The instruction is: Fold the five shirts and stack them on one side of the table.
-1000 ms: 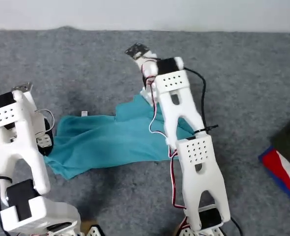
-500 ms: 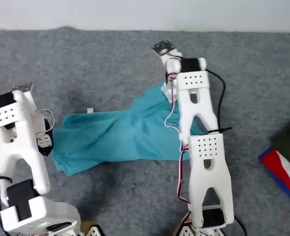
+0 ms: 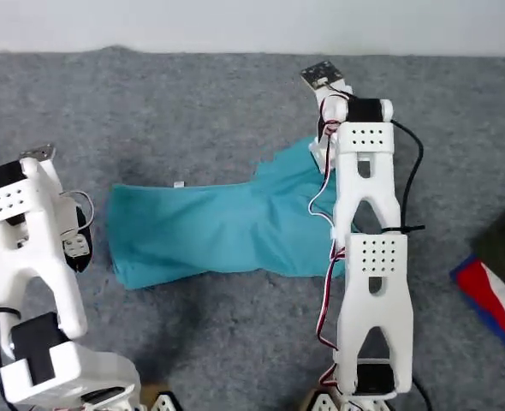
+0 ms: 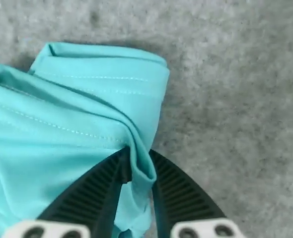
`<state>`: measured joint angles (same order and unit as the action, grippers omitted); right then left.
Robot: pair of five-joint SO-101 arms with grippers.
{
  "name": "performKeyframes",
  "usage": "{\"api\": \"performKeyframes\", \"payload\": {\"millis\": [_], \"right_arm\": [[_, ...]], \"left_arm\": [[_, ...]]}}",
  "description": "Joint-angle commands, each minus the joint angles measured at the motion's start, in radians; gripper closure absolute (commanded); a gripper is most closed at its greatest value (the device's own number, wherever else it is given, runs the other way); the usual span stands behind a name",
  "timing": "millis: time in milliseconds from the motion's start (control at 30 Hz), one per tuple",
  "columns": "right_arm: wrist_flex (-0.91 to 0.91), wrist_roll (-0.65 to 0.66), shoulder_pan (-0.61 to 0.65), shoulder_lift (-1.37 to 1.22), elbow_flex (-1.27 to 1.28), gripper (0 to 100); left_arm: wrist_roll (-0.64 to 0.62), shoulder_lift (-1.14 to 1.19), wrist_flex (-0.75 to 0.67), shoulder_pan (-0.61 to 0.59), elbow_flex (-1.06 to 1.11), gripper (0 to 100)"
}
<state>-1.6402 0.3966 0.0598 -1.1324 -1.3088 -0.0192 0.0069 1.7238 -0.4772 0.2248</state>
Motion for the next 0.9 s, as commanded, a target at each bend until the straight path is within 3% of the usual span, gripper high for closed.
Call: {"api": "performKeyframes", "payload": {"millis": [0,133,333,400,633,733,867], "right_arm": [[0.035,0.006,-0.018,0.058,-0.041,95.0],[0.065,0.002,-0.021,-0.028,-0.049,92.4],[-0.096,0.006,-0.015,-0.013,-0.167,64.1],[-0.125,0.008,-0.019,-0.005,-0.224,58.8],[-0.162,0.003,-0.047,0.064,-0.232,60.9],[-0.162,0.003,-0.041,0.143,-0.075,60.9],[-0.162,0.006,-0.018,0.318,0.232,61.2]], "left_arm": [[0.014,-0.021,0.02,0.0,-0.002,99],[0.014,-0.025,0.02,0.0,-0.002,99],[0.014,-0.021,0.021,0.002,0.002,99],[0.014,-0.021,0.017,0.006,0.027,99],[0.051,-0.021,0.021,0.008,0.196,92],[0.132,-0.021,0.017,0.008,0.252,88],[0.132,-0.02,-0.031,0.008,0.257,84]]}}
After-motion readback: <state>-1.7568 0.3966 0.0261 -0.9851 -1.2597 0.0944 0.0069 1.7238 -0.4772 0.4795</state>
